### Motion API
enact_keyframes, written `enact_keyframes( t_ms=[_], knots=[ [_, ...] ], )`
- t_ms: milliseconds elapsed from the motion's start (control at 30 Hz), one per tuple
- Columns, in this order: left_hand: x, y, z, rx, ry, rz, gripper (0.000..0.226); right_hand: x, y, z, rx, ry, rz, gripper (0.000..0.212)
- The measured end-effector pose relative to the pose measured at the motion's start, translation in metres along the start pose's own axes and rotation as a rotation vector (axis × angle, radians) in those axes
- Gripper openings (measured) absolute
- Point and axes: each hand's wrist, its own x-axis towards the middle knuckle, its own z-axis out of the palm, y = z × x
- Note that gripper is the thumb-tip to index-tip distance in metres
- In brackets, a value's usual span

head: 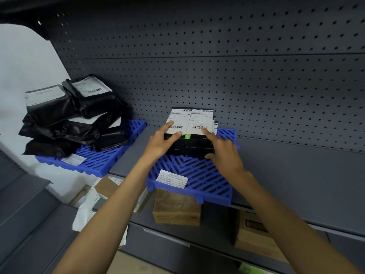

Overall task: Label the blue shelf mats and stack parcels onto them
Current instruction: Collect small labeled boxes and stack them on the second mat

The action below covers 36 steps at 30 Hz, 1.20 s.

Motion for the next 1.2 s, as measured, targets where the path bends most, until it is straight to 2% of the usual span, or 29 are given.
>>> enact_keyframes(
  t_ms=[100, 200, 300, 500, 633, 733, 867, 1000, 1100, 1200],
  knots=[
    [-0.001, 0.001, 0.004, 0.057, 0.025, -0.008, 0.06, 0.001, 0.0, 0.003, 0.024, 0.039, 0.0, 0.098],
    [-0.002, 0.002, 0.005, 0.023, 0.034, -0.005, 0.059, -0.004, 0.003, 0.004, 0.158, 0.04, 0.004, 0.098],
    [-0.002, 0.003, 0.006, -0.084, 0.019, 0.001, 0.058, -0.011, 0.007, 0.002, 0.288, 0.055, -0.003, 0.088],
    [-0.002, 0.007, 0.012, -0.094, -0.024, 0.007, 0.059, -0.017, 0.001, 0.001, 0.317, 0.053, 0.048, 0.066],
    [-0.004, 0.003, 0.01, 0.051, -0.108, 0.077, 0.06, -0.019, -0.003, 0.003, 0.273, 0.083, 0.068, 0.062],
    [-0.001, 0.0, 0.003, 0.043, -0.152, 0.078, 0.058, -0.017, -0.005, 0.004, 0.213, 0.08, 0.056, 0.062],
    [0.001, -0.003, 0.0, 0.114, -0.055, 0.129, 0.051, -0.015, -0.006, 0.001, 0.029, 0.044, 0.002, 0.064],
    [-0.003, -0.003, -0.007, 0.196, -0.071, 0.18, 0.051, -0.01, -0.003, -0.013, 0.039, 0.008, -0.073, 0.064],
    [-0.011, 0.001, -0.024, 0.289, -0.037, 0.242, 0.052, -0.002, -0.012, -0.029, 0.118, 0.083, -0.159, 0.05],
    [-0.021, 0.006, -0.047, 0.499, 0.091, 0.302, 0.046, 0.012, -0.039, -0.037, 0.134, 0.155, -0.264, 0.039]
  ],
)
